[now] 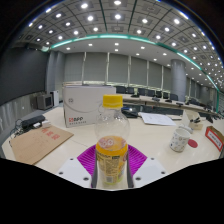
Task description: Pour water
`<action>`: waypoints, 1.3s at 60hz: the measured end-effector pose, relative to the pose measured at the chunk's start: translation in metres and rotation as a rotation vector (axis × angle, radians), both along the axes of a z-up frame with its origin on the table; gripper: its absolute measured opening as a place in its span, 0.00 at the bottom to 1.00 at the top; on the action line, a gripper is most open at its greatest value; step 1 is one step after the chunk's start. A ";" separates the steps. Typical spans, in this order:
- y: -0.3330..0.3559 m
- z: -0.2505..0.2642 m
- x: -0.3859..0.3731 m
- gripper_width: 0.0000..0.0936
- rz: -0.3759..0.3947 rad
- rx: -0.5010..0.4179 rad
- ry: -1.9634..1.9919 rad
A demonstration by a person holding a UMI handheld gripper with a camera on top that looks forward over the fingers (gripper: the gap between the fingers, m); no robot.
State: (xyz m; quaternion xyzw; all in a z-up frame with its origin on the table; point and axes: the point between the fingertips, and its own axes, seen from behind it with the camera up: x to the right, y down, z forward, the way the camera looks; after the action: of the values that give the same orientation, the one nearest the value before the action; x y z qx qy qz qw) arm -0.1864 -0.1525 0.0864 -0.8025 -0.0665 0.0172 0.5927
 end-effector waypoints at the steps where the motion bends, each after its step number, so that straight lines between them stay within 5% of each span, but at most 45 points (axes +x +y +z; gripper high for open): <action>1: 0.000 0.002 -0.001 0.44 0.005 -0.001 0.001; 13: 0.011 0.058 -0.012 0.42 0.041 -0.004 0.256; 30: 0.060 0.160 0.055 0.42 0.018 -0.012 1.159; 55: 0.137 0.117 0.185 0.42 -0.084 -0.131 2.160; 63: 0.142 0.092 0.189 0.42 -0.126 -0.207 2.189; 78: 0.134 0.103 0.183 0.42 -0.062 -0.261 1.833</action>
State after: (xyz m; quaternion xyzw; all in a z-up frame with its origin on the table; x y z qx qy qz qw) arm -0.0038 -0.0186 0.1899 -0.5371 0.4523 0.6368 0.3186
